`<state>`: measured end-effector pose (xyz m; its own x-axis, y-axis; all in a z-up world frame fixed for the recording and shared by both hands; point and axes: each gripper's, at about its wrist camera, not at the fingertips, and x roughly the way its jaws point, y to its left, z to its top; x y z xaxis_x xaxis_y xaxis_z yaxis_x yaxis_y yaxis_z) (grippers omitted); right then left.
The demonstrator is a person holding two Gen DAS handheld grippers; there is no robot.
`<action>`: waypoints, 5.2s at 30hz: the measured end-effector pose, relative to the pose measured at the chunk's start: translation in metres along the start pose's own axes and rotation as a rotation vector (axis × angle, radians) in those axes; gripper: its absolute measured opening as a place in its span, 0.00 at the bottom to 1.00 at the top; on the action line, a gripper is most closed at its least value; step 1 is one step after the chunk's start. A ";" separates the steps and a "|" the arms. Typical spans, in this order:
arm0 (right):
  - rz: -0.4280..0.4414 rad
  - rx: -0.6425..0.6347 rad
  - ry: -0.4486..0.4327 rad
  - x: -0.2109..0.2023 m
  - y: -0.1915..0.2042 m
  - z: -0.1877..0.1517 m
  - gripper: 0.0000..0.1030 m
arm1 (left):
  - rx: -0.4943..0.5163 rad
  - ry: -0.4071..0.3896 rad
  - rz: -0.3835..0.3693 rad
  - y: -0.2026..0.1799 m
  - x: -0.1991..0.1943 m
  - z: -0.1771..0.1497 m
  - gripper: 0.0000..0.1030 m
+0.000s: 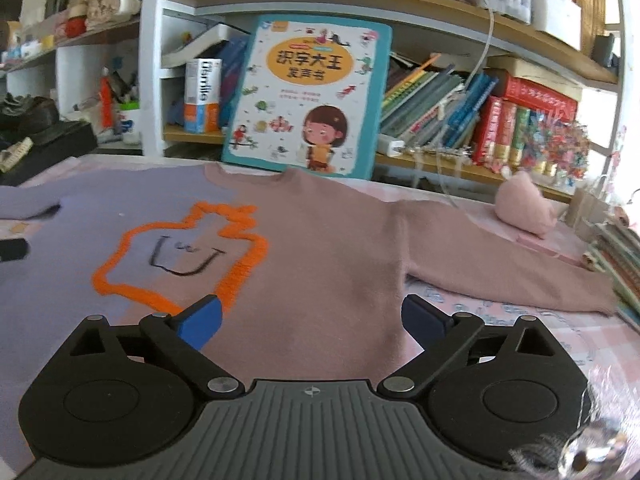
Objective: Fold clothes
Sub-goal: 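Open both grippers and move them back over the flattened sweater, then move the left gripper to the lavender sleeve cuff and grasp it, then lift the lavender sleeve with the left gripper and fold it across the sweater body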
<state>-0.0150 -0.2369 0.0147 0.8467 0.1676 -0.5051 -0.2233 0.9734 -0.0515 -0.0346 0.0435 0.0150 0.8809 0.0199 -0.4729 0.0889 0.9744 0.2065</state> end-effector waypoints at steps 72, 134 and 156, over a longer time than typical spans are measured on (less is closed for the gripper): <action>0.461 -0.194 -0.065 0.075 0.107 0.041 0.99 | -0.302 0.127 0.429 0.126 0.026 -0.032 0.97; 0.427 -0.282 -0.047 0.076 0.123 0.035 0.99 | -0.668 0.047 0.401 0.229 0.045 -0.029 0.09; 0.192 -0.220 -0.080 0.018 0.030 0.006 0.99 | -0.392 -0.224 -0.001 0.106 0.041 0.112 0.08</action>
<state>-0.0036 -0.2037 0.0095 0.8119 0.3659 -0.4548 -0.4752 0.8668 -0.1509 0.0629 0.1229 0.1136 0.9636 0.0117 -0.2671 -0.0547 0.9865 -0.1542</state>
